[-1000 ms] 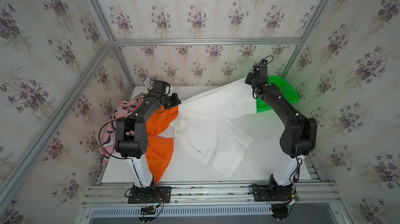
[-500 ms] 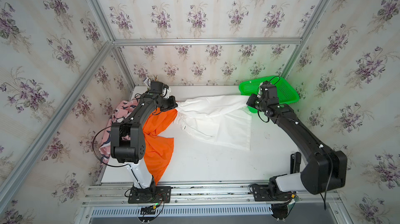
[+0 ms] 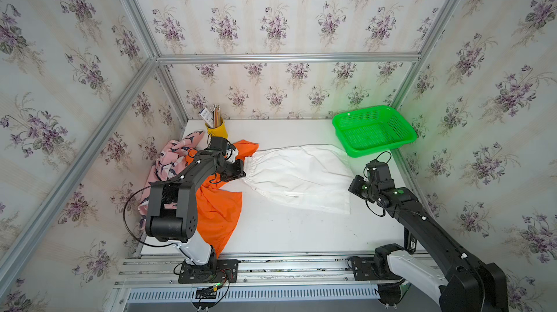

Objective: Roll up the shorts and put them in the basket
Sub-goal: Fold the shorts at the center of the board.

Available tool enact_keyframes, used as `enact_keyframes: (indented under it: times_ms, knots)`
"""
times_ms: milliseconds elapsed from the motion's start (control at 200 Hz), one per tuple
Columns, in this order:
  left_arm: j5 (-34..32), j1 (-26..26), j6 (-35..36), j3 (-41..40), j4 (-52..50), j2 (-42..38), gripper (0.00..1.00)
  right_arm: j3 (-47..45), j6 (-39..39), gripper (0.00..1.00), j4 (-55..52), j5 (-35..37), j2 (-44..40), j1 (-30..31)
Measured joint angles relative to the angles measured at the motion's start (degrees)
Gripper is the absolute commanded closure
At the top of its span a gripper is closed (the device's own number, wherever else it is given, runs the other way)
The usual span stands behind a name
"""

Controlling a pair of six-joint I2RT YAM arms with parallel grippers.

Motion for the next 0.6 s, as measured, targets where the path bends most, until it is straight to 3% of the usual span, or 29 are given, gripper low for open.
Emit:
enact_keyframes:
  times_ms: [160,405,515,599]
  knots:
    - [-2.01,0.00,0.02,-0.31,-0.07,-1.70,0.99,-0.37,1.29,1.00,-1.75,0.17,-3.48,-0.02]
    - [-6.60,0.44,-0.02,-0.26,-0.09,-5.75,0.98,-0.09,2.80,1.00,-6.97,0.13,-10.01,0.00]
    - [-7.37,0.98,-0.28,-0.50,-0.04,-4.15,0.85,-4.33,4.81,1.00,-7.69,-1.62,-12.39,0.09]
    - [-7.98,1.03,-0.68,-1.55,-0.04,-3.69,0.65,-8.92,7.67,0.74,-7.85,-3.61,-13.97,0.09]
